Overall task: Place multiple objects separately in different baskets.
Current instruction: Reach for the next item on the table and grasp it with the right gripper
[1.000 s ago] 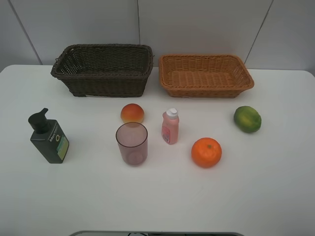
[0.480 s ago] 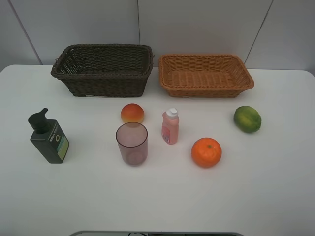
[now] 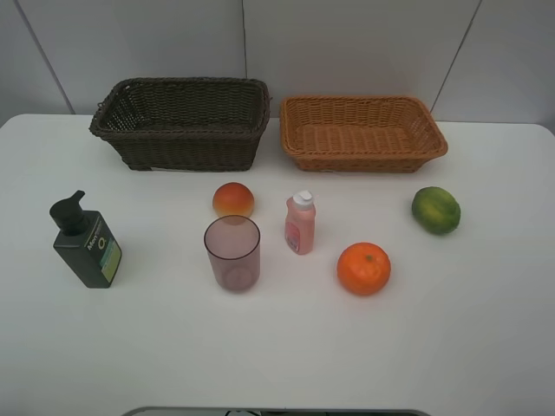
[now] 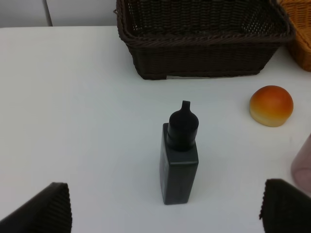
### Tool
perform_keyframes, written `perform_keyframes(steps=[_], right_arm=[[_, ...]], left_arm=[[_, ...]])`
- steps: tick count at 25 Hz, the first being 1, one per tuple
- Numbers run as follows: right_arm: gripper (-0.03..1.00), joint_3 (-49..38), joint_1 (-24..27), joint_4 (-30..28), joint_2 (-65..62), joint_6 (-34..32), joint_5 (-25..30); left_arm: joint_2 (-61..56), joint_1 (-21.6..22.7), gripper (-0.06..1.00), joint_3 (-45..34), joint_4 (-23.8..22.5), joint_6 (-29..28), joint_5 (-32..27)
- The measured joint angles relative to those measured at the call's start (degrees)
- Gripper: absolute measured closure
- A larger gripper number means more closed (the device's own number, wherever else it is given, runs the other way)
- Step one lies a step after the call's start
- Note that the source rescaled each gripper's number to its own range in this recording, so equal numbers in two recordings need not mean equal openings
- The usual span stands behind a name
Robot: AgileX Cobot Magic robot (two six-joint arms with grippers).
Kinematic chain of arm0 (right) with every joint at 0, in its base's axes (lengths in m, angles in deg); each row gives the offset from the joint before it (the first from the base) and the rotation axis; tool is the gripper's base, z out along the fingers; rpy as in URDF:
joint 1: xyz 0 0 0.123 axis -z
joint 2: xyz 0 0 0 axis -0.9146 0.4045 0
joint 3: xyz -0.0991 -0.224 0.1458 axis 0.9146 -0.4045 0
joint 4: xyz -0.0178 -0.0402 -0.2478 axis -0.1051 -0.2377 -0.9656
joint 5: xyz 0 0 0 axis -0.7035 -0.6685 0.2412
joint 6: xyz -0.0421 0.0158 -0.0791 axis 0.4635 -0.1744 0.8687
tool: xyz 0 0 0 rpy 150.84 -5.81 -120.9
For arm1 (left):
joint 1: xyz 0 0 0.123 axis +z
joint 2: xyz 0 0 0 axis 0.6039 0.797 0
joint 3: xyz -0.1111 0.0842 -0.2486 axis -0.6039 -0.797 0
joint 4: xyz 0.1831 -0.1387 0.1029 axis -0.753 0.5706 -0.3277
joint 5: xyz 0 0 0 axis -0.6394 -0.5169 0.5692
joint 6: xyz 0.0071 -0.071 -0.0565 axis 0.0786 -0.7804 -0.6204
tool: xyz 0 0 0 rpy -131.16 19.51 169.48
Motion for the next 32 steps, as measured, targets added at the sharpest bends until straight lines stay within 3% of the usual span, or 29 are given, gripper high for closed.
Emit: perform_keyframes(steps=[7,17,19,25,32], right_arm=[[0.29,9.9,0.0,-0.3,25.3,0.0,-4.0],[0.29,27.3,0.0,-0.2,51.5,0.1,0.8],[0.26,28.9,0.0,-0.2,54.5,0.1,1.0],[0.01,29.9,0.0,-0.3,62.1,0.4,-1.2],[-0.01,29.9,-0.1,3.6,67.8,3.5,-7.1]], left_arm=[[0.0,0.0,-0.05,0.0,0.0,0.0,0.0],[0.0,0.0,-0.05,0.0,0.0,0.0,0.0],[0.0,0.0,-0.05,0.0,0.0,0.0,0.0],[0.0,0.0,-0.05,0.0,0.0,0.0,0.0],[0.0,0.0,-0.05,0.0,0.0,0.0,0.0]])
